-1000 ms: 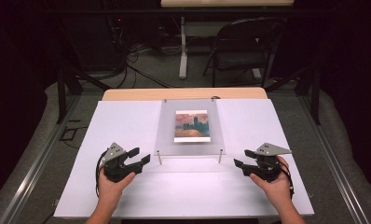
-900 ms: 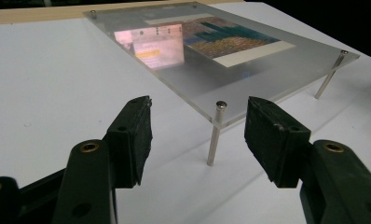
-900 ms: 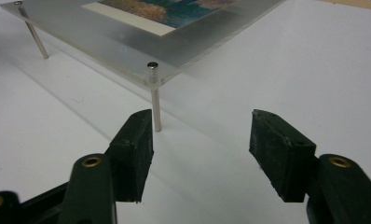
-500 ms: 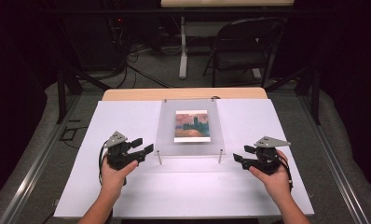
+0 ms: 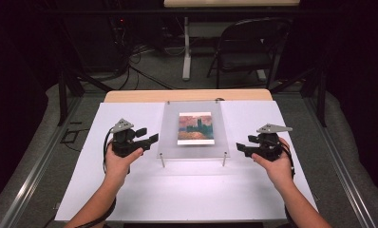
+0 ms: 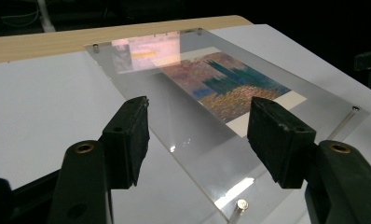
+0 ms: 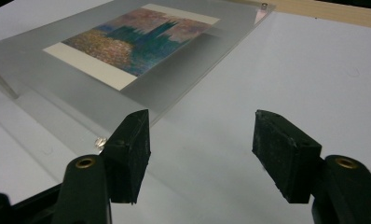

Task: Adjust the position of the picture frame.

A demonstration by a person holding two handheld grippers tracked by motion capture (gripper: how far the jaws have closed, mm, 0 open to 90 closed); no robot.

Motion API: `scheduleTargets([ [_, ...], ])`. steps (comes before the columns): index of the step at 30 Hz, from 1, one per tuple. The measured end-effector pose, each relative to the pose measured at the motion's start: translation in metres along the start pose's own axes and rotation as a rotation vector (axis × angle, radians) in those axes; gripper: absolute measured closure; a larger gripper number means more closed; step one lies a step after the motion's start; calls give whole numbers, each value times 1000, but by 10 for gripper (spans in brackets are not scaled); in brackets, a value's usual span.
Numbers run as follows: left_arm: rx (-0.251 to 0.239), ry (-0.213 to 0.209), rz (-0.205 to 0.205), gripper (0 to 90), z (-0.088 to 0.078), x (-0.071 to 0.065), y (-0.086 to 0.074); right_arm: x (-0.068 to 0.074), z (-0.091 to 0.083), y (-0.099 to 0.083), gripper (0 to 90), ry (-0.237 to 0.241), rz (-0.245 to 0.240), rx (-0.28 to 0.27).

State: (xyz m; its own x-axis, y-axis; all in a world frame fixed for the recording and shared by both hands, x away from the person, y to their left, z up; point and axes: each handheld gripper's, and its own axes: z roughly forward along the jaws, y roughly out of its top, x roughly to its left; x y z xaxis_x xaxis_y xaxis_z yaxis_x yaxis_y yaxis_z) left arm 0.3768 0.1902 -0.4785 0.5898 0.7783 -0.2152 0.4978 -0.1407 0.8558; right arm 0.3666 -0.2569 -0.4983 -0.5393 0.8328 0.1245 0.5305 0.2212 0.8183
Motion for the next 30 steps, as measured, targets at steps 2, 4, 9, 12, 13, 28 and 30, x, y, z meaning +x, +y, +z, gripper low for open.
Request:
scheduleTargets([
  [2,7,-3,10,389,3,-1,4,-2,2,5,366,-6,-5,10],
  [4,15,-7,17,389,7,-1,9,-3,6,9,364,-13,-1,5],
  [9,30,-15,15,383,16,-2,19,-5,13,22,355,-20,3,-11],
  [12,36,-13,15,380,21,-2,26,-6,18,29,343,-31,1,-14],
  [13,39,-10,20,379,23,-2,28,-6,20,32,343,-34,-3,-16],
  [28,58,-9,16,378,44,1,44,3,40,58,343,-24,-12,-34],
  [30,55,-11,2,378,48,3,45,5,42,61,343,-22,-16,-26],
])
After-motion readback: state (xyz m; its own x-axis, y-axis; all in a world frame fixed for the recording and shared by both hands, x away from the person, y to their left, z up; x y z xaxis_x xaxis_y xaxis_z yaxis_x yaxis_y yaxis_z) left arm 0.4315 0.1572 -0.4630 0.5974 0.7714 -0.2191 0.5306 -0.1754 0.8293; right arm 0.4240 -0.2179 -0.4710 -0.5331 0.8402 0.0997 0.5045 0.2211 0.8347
